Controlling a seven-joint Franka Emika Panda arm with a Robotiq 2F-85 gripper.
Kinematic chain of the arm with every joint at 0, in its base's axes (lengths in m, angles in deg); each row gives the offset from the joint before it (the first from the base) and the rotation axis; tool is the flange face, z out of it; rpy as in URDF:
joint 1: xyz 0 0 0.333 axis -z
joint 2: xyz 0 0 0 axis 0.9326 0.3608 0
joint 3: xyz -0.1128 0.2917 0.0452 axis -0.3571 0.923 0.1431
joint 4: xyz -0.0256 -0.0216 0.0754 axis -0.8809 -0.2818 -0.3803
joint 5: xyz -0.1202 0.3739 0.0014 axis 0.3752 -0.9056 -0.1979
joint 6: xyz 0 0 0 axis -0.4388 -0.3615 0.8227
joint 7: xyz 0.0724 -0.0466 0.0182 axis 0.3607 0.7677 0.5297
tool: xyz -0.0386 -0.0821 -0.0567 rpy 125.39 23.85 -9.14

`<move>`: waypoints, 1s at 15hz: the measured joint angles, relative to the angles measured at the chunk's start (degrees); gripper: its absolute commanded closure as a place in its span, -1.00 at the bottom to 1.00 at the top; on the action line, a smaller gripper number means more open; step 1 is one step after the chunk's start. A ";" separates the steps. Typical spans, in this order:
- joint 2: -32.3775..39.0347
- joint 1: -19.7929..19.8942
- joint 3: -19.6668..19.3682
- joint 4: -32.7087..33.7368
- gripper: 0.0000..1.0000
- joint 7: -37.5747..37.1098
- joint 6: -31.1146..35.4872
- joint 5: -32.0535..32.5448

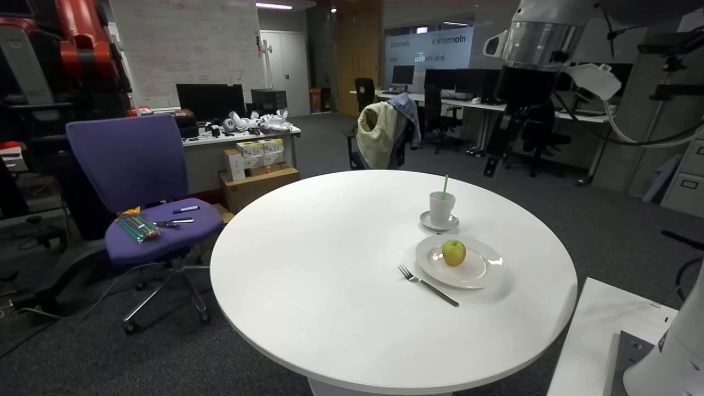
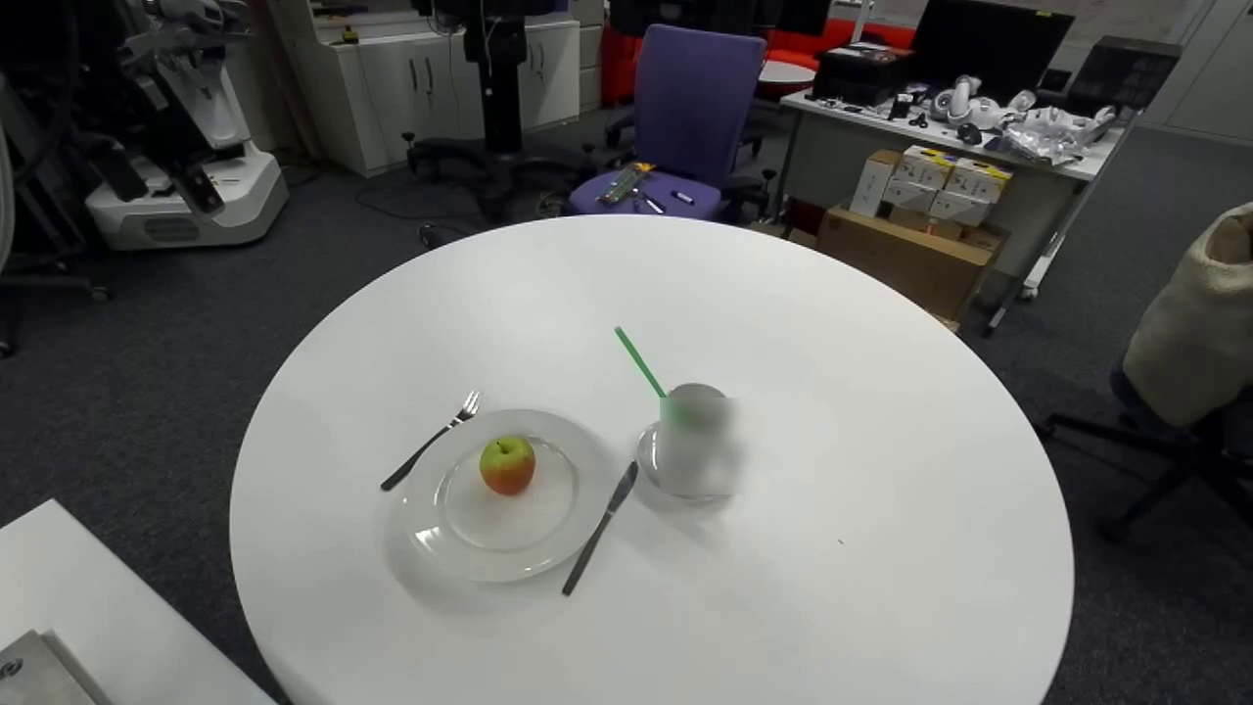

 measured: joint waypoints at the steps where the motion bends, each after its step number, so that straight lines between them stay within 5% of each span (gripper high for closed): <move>1: 0.04 0.03 0.00 0.00 -1.00 0.00 0.01 0.41; 9: 5.80 3.00 -3.54 0.38 -1.00 3.42 14.29 8.00; 15: 17.08 7.93 -7.65 4.60 -1.00 4.62 17.65 10.95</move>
